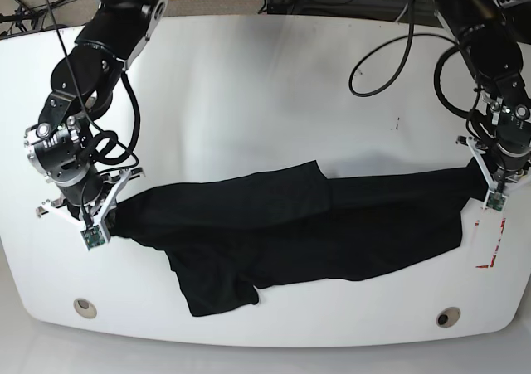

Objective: Fold the T-shirt properly
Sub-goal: 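Lay the shirt flat by dragging both grippers away, then release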

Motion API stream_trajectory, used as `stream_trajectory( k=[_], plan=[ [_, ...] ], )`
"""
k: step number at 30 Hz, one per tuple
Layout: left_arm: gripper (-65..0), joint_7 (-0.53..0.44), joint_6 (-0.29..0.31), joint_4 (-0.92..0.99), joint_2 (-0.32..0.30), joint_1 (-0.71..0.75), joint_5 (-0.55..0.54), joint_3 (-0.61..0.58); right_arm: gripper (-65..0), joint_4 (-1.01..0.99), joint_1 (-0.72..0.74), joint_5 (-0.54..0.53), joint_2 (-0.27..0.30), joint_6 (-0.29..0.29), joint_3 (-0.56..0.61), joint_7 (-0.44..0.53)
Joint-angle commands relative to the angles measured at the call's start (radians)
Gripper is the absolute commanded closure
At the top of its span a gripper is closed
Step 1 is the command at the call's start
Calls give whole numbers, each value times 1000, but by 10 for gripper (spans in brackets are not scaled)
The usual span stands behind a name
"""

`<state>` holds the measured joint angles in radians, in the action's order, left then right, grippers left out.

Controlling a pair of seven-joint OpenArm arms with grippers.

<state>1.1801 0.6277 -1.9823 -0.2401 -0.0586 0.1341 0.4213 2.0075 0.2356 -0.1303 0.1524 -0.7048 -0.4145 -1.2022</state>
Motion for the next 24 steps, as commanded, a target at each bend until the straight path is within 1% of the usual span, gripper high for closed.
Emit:
stream_trajectory(
  k=[1, 4, 11, 14, 20, 22, 24],
  plan=[
    [0, -9, 22, -18, 9, 41, 29, 21, 0, 19, -49, 8, -17, 7, -33, 25],
    [0, -9, 44, -18, 46, 111, 31, 23, 0, 19, -120, 8, -41, 7, -48, 25],
    [0, -9, 47, -16, 89, 243, 31, 78, 0, 19, -262, 8, -95, 7, -100, 25],
    [0, -10, 47, -12, 87, 282, 31, 95, 0, 19, -319, 8, -115, 7, -117, 25],
    [0, -18, 47, -7, 84, 336, 32, 126, 0, 17, -420, 7, -119, 7, -137, 25],
    [0, -49, 47, -7, 84, 351, 34, 136, 0, 17, -443, -21, -119, 7, -149, 25],
    [0, -95, 47, -5, 84, 368, 35, 143, 0, 17, -463, -75, -119, 7, -163, 23]
  ],
)
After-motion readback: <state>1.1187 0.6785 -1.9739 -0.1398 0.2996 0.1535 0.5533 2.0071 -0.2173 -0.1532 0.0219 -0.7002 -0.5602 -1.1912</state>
